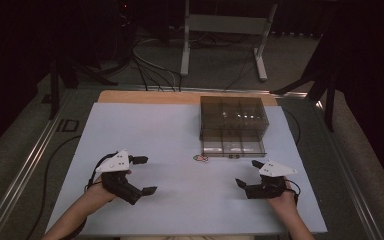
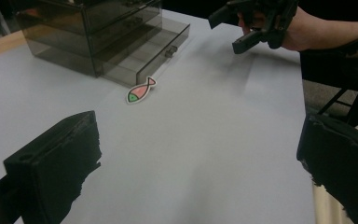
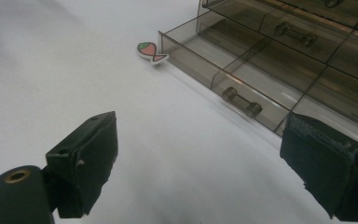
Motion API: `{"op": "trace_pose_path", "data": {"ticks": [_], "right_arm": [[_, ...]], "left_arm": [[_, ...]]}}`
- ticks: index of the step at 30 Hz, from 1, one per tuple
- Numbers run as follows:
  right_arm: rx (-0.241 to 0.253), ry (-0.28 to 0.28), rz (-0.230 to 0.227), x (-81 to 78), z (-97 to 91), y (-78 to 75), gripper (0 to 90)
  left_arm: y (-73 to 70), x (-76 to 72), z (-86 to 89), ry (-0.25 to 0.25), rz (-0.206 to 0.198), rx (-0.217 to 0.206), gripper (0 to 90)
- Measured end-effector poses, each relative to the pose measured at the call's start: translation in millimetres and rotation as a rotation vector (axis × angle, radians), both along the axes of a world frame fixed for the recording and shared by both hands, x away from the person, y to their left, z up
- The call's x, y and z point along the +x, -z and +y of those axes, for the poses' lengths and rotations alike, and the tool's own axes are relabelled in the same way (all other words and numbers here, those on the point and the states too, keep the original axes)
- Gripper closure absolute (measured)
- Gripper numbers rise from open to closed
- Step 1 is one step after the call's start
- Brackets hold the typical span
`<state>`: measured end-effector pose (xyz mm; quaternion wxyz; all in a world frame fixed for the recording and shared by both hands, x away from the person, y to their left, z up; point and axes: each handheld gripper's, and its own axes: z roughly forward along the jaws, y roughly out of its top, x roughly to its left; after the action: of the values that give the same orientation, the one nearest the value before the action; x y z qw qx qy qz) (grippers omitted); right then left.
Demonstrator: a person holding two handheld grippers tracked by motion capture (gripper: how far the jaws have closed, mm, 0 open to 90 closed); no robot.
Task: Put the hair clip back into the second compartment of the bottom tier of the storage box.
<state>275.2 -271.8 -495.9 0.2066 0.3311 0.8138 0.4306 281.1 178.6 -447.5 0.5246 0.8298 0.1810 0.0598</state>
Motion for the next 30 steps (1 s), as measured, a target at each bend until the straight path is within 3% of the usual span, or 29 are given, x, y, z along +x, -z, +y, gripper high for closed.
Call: {"op": "trace_pose_path", "data": {"ticks": [8,16,30], "right_arm": [[-0.004,-0.003,-0.003,-0.2,-0.1,-0.4,11.4],[-0.003,-0.006,-0.002,-0.3,0.4,-0.6,11.5],[0.000,-0.009,-0.004,-0.7,0.5,-1.1,11.5]], "left_arm": [[5.3,15.9,-19.5,0.017,-0.007,0.000,0.0],[7.9,31.9,-36.2,0.030,0.030,-0.003,0.0],[19.4,60.9,-70.0,0.063,0.066,0.036,0.0]]}}
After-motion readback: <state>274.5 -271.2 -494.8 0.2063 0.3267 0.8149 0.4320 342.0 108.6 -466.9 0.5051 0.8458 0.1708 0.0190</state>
